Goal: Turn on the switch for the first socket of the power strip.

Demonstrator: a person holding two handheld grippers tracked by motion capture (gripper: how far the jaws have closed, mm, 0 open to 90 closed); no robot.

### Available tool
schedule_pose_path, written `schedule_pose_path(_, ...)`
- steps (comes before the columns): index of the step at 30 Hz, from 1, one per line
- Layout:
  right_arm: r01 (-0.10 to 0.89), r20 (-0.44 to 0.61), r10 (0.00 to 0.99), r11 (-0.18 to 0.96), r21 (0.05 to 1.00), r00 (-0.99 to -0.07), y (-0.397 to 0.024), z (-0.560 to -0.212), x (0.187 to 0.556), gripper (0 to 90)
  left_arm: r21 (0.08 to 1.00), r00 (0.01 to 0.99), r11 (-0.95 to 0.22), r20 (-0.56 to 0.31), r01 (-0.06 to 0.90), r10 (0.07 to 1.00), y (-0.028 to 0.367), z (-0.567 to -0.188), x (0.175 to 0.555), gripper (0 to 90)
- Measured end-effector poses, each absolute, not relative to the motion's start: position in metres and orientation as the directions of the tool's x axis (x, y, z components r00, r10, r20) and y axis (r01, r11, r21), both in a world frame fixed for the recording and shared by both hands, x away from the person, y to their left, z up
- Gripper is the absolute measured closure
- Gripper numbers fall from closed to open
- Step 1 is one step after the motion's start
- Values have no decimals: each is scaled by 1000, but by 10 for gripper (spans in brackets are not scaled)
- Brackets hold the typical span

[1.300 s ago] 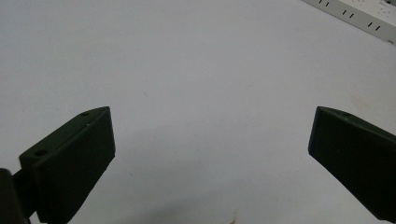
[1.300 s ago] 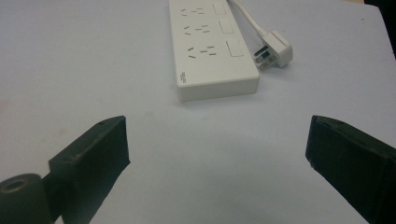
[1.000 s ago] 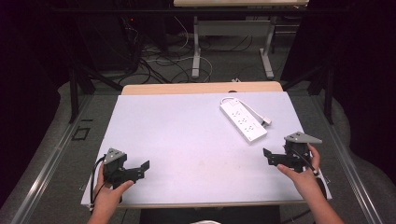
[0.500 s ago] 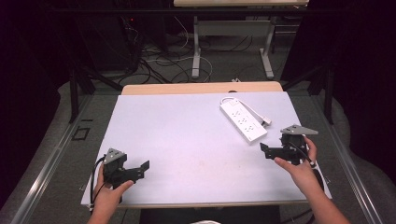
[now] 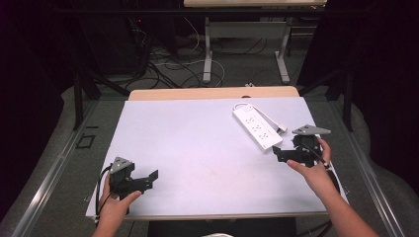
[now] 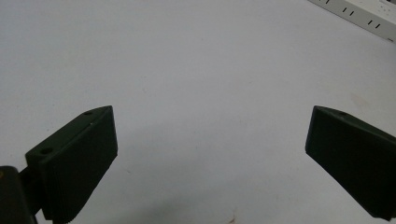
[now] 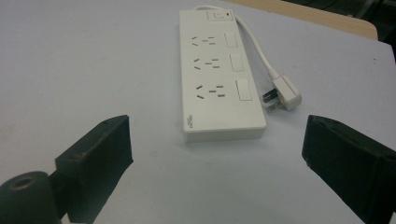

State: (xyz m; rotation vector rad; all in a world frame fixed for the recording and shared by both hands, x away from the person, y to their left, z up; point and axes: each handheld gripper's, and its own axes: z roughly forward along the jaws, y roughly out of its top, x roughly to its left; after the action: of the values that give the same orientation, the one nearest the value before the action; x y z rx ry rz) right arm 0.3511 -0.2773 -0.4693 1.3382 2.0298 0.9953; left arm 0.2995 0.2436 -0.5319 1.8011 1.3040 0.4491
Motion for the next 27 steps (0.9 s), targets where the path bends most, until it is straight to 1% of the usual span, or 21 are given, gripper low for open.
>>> schedule_pose_path(16, 555, -31, 915, 270, 787, -402, -274, -448, 375, 139, 790, 398, -108, -182, 604, 899, 243, -532, 300, 42)
schedule_pose_path(27, 580, -29, 916, 277, 766, -400, -268, -439, 390, 145, 789, 398, -108, -181, 604, 899, 243, -532, 300, 47)
